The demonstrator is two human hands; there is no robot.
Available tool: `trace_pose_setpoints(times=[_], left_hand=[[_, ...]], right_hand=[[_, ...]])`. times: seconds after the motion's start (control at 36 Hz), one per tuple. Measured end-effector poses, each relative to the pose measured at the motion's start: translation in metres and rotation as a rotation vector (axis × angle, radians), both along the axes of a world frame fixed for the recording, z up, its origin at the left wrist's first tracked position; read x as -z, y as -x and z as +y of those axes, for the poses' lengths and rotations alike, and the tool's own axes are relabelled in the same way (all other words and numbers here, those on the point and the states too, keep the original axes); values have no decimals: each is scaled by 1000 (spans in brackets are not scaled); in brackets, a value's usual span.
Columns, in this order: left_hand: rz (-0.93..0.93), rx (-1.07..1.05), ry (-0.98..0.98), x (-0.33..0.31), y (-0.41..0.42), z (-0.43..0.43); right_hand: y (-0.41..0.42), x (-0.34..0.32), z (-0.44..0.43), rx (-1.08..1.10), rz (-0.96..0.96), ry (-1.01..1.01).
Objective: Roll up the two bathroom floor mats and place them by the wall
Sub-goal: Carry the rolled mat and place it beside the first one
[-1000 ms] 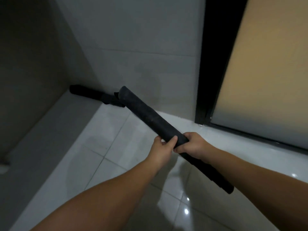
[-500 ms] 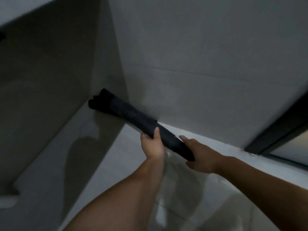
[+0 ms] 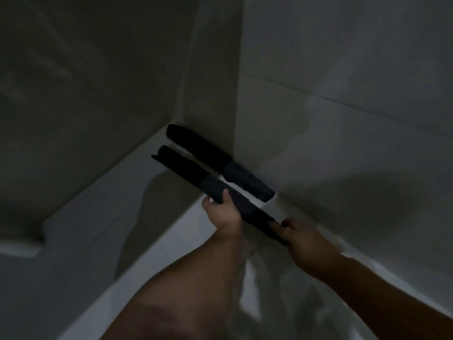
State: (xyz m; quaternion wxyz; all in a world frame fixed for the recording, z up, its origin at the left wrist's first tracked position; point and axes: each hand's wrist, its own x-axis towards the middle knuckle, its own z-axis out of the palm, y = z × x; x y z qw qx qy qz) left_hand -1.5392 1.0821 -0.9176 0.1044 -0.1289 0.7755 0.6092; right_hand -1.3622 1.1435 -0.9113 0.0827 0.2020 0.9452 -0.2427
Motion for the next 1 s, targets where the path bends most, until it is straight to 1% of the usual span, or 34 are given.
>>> trace_pose_setpoints(times=[0.11, 0.19, 0.22, 0.25, 0.28, 0.36, 0.47, 0.56, 0.61, 0.69, 0.75, 0.83, 0.92, 1.0], left_hand=[[-10, 0, 58, 10, 22, -1], [-10, -16, 74, 17, 34, 2], [-6, -21, 73, 20, 38, 4], [-1, -22, 76, 24, 42, 7], [11, -11, 86, 28, 47, 9], [76, 101, 162, 40, 57, 13], [193, 342, 316, 52, 66, 11], [232, 399, 346, 54, 80, 8], [245, 416, 363, 53, 94, 9], [264, 459, 475, 50, 112, 15], [255, 507, 526, 50, 116, 18], [274, 558, 574, 52, 111, 18], [310, 575, 586, 55, 102, 14], [331, 615, 535, 55, 92, 10]], right_hand=[[22, 5, 1, -69, -9, 44], [34, 9, 0, -139, 47, 23], [39, 9, 2, -132, 63, 32], [43, 11, 4, -125, 70, 73], [49, 13, 5, -117, 30, 155], [66, 21, 12, -67, -5, 262], [84, 33, 12, -30, 31, 283], [99, 39, 9, -82, 40, 161], [113, 42, 9, -64, 60, 124], [129, 44, 8, -32, 58, 40], [131, 46, 6, -41, 102, -143], [123, 43, 2, -153, -6, -318], [115, 35, 7, -181, 0, -359], [112, 33, 12, -213, -31, -415]])
